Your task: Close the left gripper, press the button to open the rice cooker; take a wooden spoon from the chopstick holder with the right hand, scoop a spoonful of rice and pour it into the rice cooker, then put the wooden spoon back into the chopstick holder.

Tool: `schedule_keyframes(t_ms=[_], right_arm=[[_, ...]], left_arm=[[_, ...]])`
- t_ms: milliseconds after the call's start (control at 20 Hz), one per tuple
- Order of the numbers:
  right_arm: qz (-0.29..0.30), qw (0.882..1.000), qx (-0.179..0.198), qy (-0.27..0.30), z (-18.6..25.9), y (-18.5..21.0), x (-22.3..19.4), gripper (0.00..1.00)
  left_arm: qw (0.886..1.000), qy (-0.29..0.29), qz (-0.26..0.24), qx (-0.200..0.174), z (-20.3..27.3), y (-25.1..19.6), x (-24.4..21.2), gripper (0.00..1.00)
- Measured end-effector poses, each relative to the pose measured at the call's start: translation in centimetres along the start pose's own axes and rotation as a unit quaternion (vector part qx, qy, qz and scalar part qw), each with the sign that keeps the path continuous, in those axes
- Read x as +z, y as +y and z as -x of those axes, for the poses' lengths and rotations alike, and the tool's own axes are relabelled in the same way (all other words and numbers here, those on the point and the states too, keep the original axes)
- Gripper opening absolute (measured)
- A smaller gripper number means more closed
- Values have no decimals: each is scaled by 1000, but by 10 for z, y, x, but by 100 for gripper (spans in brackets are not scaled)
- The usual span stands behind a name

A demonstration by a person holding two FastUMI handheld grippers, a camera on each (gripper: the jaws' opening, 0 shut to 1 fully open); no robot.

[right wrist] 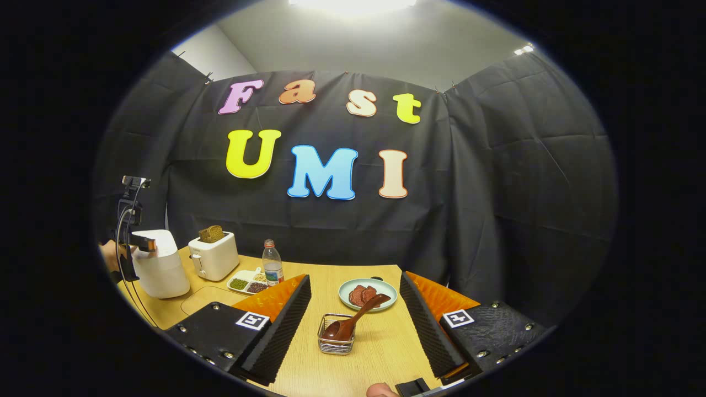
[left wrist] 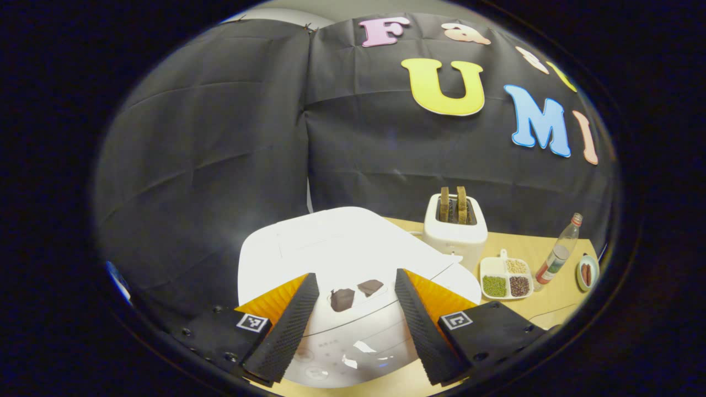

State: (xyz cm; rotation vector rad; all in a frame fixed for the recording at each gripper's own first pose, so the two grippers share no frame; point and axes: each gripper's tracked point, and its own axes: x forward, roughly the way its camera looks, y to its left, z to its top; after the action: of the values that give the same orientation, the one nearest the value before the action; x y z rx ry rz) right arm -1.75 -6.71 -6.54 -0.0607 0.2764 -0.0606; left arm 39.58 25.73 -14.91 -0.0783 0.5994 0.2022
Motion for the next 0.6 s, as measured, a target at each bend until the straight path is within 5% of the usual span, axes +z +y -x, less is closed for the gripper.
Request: schedule_keyframes(t_ms=[350,600], right_arm=[[-1,1000,24,-17,-9,35,16,99],[-18,997,48,-50,-10,60,44,98]], left_arm=[[999,-17,-12,-34,4,-8,6,98],[989,-109,-20,-95,57,-29,44,96]])
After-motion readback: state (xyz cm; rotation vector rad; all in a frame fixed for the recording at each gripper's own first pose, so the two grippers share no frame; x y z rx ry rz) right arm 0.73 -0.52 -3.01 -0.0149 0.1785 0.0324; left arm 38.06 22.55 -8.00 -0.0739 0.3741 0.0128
